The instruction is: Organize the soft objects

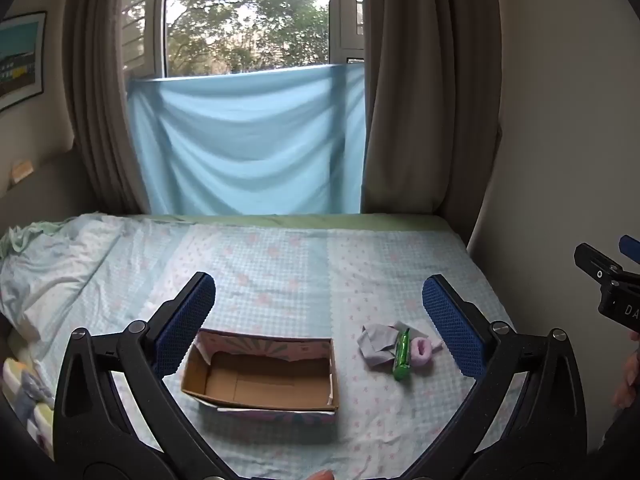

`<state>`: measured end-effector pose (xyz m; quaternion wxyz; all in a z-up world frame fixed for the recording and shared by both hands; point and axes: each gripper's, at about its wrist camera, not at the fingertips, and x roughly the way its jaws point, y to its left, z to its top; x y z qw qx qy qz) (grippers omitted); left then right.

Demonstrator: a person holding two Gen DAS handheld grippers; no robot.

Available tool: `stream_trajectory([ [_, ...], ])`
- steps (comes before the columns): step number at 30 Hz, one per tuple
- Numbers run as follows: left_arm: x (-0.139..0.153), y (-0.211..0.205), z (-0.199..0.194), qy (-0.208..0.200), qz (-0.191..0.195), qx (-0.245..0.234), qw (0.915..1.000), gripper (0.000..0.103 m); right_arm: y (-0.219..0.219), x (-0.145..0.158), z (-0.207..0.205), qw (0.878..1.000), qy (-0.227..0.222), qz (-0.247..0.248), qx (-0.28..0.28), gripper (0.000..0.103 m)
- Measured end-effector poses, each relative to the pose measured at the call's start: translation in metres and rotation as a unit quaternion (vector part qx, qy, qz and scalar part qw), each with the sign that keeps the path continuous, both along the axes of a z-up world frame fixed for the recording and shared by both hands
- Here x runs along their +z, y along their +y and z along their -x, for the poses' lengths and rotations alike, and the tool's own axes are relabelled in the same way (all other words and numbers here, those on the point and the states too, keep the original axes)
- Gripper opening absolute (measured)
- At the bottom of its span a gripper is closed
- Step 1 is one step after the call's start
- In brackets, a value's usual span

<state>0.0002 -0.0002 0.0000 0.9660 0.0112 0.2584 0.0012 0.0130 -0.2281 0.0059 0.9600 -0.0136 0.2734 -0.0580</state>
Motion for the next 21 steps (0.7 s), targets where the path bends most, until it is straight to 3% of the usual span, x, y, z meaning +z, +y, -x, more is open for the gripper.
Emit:
stream_trajectory([
  [21,-0.0041,0.0031,0.0011,-0.004,0.012,-0.004,0.9999,0.103,0.0005,-0.0002,0.0006,1.0,0.004,-0.004,0.002,0.1],
])
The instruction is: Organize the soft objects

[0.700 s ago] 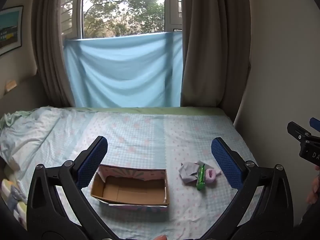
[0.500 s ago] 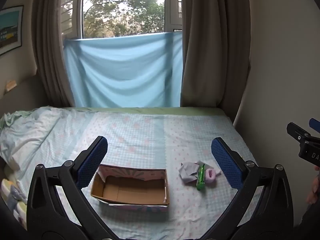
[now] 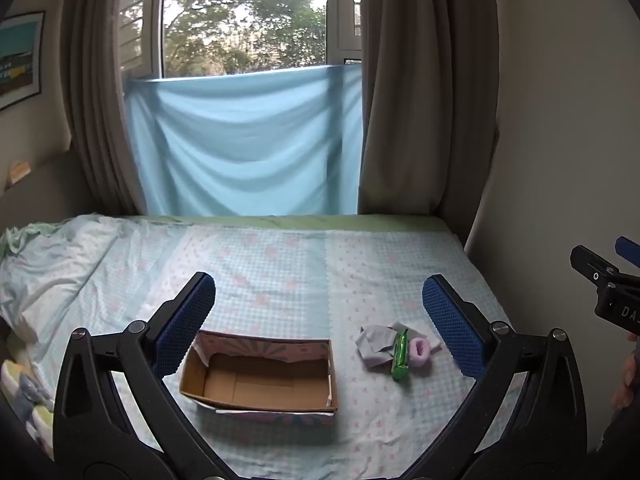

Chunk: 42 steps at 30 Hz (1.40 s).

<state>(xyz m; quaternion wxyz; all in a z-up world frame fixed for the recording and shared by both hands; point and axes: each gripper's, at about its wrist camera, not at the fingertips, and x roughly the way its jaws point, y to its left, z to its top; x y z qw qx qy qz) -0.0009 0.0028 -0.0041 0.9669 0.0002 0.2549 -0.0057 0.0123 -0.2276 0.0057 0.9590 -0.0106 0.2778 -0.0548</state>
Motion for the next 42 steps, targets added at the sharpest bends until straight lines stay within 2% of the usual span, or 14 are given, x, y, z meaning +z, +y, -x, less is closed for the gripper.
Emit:
stream_trajectory([
  [42,0.0024,0.0062,-0.0052,0.001,0.003,-0.023,0.9997,0.103,0.0067,-0.0012,-0.0051,1.0,0.0,0.0,-0.001,0.1],
])
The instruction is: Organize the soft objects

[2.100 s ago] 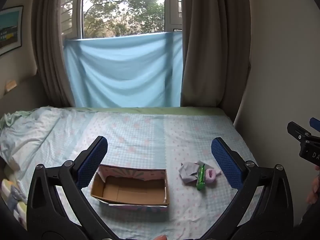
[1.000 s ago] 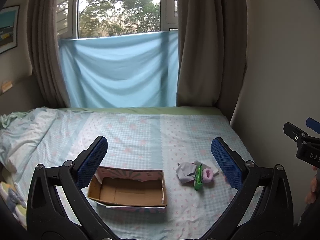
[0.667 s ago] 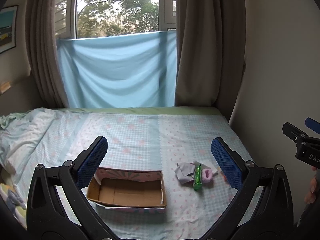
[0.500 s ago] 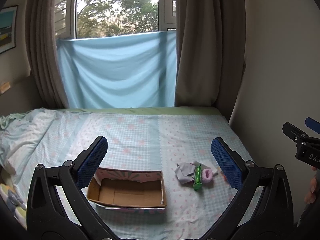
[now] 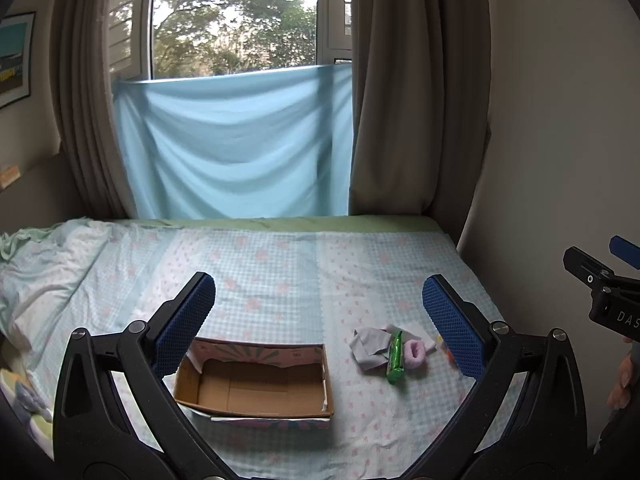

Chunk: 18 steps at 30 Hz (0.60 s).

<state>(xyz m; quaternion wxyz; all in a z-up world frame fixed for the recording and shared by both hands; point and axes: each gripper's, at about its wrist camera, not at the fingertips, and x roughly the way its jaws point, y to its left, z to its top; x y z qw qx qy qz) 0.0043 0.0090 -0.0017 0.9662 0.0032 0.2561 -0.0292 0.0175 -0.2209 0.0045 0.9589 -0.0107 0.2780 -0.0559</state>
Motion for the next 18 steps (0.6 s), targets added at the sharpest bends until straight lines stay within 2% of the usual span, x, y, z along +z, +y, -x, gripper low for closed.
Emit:
stream_trajectory([
  [18,0.0007,-0.0034,-0.0043,0.001,-0.001,-0.003,1.0,0.103,0.0011,-0.0014,0.001,1.0,0.0,-0.001,0.0,0.1],
])
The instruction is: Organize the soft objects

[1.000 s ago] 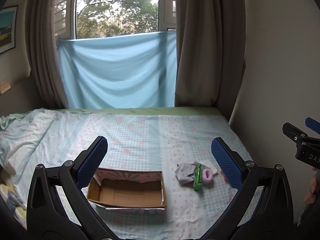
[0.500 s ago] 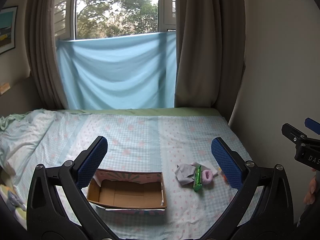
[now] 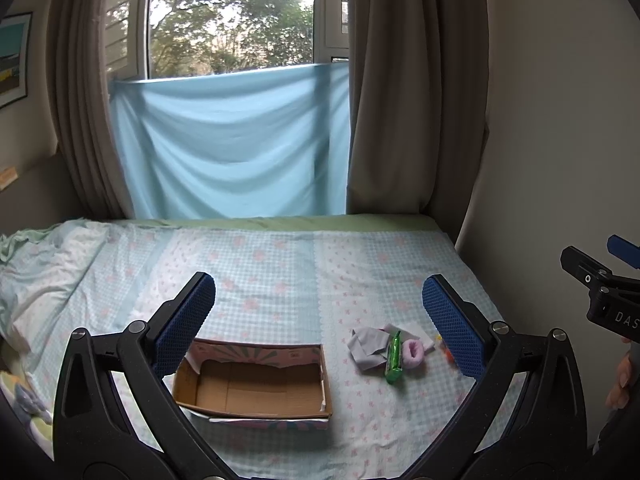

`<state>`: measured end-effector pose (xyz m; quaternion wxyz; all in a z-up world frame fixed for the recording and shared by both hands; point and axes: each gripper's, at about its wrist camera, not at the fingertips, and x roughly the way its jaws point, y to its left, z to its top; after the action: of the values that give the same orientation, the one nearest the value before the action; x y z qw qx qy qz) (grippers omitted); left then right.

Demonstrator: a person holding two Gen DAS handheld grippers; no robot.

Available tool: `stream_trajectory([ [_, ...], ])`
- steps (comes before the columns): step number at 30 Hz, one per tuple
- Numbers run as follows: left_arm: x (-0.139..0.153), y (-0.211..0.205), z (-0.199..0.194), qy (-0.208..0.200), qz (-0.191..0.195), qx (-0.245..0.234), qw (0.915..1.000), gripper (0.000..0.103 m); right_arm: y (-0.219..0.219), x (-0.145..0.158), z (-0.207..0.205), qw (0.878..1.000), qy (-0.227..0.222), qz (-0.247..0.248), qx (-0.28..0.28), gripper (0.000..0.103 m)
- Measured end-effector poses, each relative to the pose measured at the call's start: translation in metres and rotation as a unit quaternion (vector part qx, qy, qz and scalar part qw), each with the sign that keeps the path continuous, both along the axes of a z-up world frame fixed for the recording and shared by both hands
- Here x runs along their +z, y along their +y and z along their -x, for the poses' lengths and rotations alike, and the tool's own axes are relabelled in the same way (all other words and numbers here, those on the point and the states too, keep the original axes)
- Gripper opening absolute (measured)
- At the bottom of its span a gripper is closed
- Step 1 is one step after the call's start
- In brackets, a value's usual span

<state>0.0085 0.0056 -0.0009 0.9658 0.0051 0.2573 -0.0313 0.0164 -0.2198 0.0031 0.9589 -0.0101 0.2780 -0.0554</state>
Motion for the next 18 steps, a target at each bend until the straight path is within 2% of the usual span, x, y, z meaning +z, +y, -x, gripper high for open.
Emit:
stream_trajectory([
  [13,-0.004,0.002,-0.009,0.015,-0.006,-0.005,0.9999,0.103,0.007,-0.005,-0.007,1.0,0.011,-0.008,0.003,0.1],
  [18,-0.009,0.006,-0.018,0.032,-0.016,-0.016,0.9992,0.103,0.006,-0.01,-0.013,1.0,0.019,-0.016,-0.016,0.1],
])
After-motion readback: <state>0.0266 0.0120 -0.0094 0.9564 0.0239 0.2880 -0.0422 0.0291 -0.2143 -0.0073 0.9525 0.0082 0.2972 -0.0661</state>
